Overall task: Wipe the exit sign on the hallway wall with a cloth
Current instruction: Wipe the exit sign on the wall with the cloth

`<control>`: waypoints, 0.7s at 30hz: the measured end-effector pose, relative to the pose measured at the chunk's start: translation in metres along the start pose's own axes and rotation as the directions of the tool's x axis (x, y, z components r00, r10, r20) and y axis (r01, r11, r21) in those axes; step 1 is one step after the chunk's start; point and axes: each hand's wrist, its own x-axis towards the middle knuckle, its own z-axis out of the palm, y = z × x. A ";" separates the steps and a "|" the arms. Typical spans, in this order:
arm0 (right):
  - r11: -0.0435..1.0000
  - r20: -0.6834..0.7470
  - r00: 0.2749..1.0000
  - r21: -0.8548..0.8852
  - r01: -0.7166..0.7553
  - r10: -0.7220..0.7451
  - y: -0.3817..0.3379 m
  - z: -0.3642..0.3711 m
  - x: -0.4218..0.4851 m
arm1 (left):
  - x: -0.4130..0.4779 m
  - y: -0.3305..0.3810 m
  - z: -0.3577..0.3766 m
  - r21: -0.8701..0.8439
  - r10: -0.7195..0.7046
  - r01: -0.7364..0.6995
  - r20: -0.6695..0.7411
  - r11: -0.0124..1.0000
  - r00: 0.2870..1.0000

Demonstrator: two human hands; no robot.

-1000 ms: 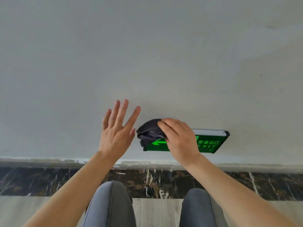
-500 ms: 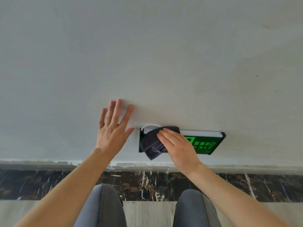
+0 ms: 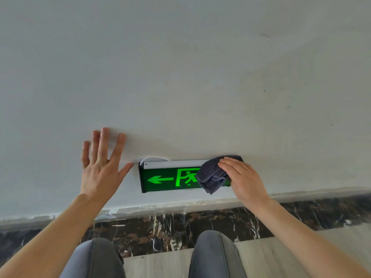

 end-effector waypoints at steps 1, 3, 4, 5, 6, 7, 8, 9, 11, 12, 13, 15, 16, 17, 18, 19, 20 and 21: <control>1.000 0.005 1.000 -0.005 -0.010 0.010 0.006 -0.003 -0.002 | 0.000 0.001 0.000 -0.008 -0.002 0.002 -0.001 1.000 1.000; 0.999 0.021 0.999 0.000 -0.035 0.035 0.014 -0.012 -0.002 | 0.000 0.004 0.001 -0.025 -0.004 0.003 -0.011 1.000 1.000; 0.998 0.026 0.998 -0.006 -0.055 0.055 0.018 -0.016 -0.002 | 0.000 0.005 0.001 -0.036 -0.006 0.005 -0.014 0.999 1.000; 0.995 0.016 0.995 -0.006 -0.098 0.098 0.022 -0.021 -0.003 | 0.001 0.006 0.001 -0.046 -0.009 0.008 -0.015 0.999 1.000; 0.987 -0.019 0.987 0.013 -0.159 0.159 0.025 -0.024 -0.005 | 0.001 0.007 0.001 -0.053 -0.013 0.012 -0.014 0.999 1.000; 0.970 -0.084 0.967 0.060 -0.237 0.242 0.027 -0.026 -0.009 | 0.001 0.008 0.001 -0.058 -0.017 0.016 -0.014 0.998 1.000; 0.931 -0.166 0.920 0.151 -0.331 0.354 0.029 -0.026 -0.015 | 0.001 0.008 0.001 -0.061 -0.018 0.017 -0.016 0.998 1.000; 0.864 -0.232 0.842 0.272 -0.424 0.487 0.029 -0.026 -0.020 | 0.001 0.009 0.001 -0.063 -0.018 0.017 -0.019 0.998 1.000; 0.678 -0.297 0.633 0.518 -0.522 0.715 0.026 -0.022 -0.026 | 0.001 0.010 0.000 -0.071 -0.021 0.020 -0.023 0.997 1.000; 0.569 -0.270 0.534 0.620 -0.540 0.801 0.023 -0.016 -0.024 | 0.001 0.010 0.000 -0.072 -0.027 0.025 -0.017 0.997 1.000; 0.448 -0.208 0.446 0.709 -0.545 0.871 0.020 -0.008 -0.021 | 0.001 0.010 -0.001 -0.071 -0.033 0.033 -0.003 0.997 0.999; 0.192 -0.025 0.321 0.843 -0.502 0.947 0.011 0.012 -0.014 | 0.002 0.009 -0.002 -0.066 -0.044 0.046 0.024 0.997 0.999; 0.085 0.069 0.298 0.877 -0.473 0.952 0.005 0.023 -0.013 | 0.002 0.009 -0.002 -0.063 -0.045 0.047 0.029 0.997 0.999; 0.017 0.133 0.292 0.889 -0.458 0.947 0.000 0.033 -0.013 | 0.002 0.008 -0.002 -0.062 -0.043 0.045 0.027 0.997 0.999; -0.014 0.167 0.296 0.890 -0.456 0.940 -0.004 0.041 -0.016 | 0.002 0.008 -0.001 -0.063 -0.039 0.040 0.016 0.997 0.999; -0.024 0.183 0.307 0.889 -0.457 0.934 -0.005 0.047 -0.020 | 0.001 0.008 0.000 -0.064 -0.035 0.035 -0.001 0.997 0.999; -0.028 0.195 0.318 0.887 -0.461 0.928 -0.005 0.052 -0.025 | 0.001 0.007 0.002 -0.060 -0.033 0.032 -0.019 0.998 0.999; -0.034 0.210 0.329 0.883 -0.469 0.921 -0.003 0.055 -0.029 | 0.001 0.006 0.003 -0.052 -0.037 0.035 -0.030 0.998 0.999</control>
